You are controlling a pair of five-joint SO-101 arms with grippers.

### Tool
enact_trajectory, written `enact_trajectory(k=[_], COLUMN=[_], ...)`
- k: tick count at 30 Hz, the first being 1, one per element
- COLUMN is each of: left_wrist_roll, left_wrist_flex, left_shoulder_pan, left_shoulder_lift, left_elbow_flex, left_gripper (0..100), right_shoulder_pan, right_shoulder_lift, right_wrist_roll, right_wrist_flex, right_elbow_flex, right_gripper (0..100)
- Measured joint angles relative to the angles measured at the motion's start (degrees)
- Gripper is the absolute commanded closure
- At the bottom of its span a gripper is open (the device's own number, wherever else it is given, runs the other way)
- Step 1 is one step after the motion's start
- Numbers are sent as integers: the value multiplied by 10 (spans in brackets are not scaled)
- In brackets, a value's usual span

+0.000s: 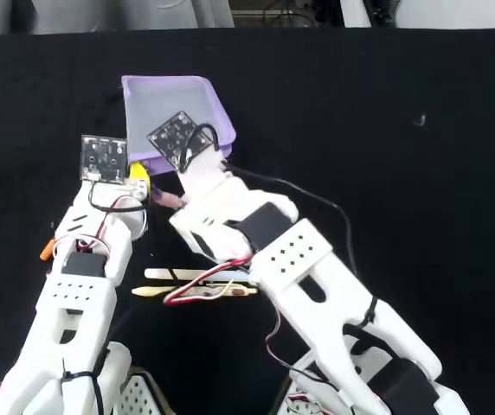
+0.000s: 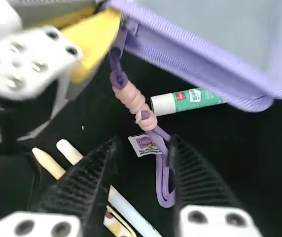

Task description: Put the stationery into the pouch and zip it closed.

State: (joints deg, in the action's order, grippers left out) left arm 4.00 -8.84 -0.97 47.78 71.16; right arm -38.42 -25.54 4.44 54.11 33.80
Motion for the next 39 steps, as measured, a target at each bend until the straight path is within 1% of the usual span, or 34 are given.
enact_trajectory(k=[3, 9, 12, 15, 20, 27, 36, 39], left_wrist_roll=[-25, -56, -77, -84, -84, -94, -94, -94], left_wrist_flex=[-10, -82, -114, -138, -144, -148, -148, -178], left_shoulder_pan=[-3, -29, -31, -31, -31, -15, -14, -9], left_shoulder_lift=[0, 0, 0, 0, 0, 0, 0, 0], left_elbow_flex=[-12, -68, -92, -111, -120, -120, -120, -140], left_gripper=[971, 971, 971, 971, 971, 971, 971, 971], right_shoulder_pan=[-9, -11, -11, -11, -13, -55, -56, -45], right_shoulder_lift=[0, 0, 0, 0, 0, 0, 0, 0], right_wrist_roll=[0, 0, 0, 0, 0, 0, 0, 0], right_wrist_flex=[-39, -121, -175, -229, -308, -399, -536, -590], right_elbow_flex=[36, 92, 127, 160, 204, 247, 308, 331], right_gripper=[811, 811, 811, 811, 811, 811, 811, 811])
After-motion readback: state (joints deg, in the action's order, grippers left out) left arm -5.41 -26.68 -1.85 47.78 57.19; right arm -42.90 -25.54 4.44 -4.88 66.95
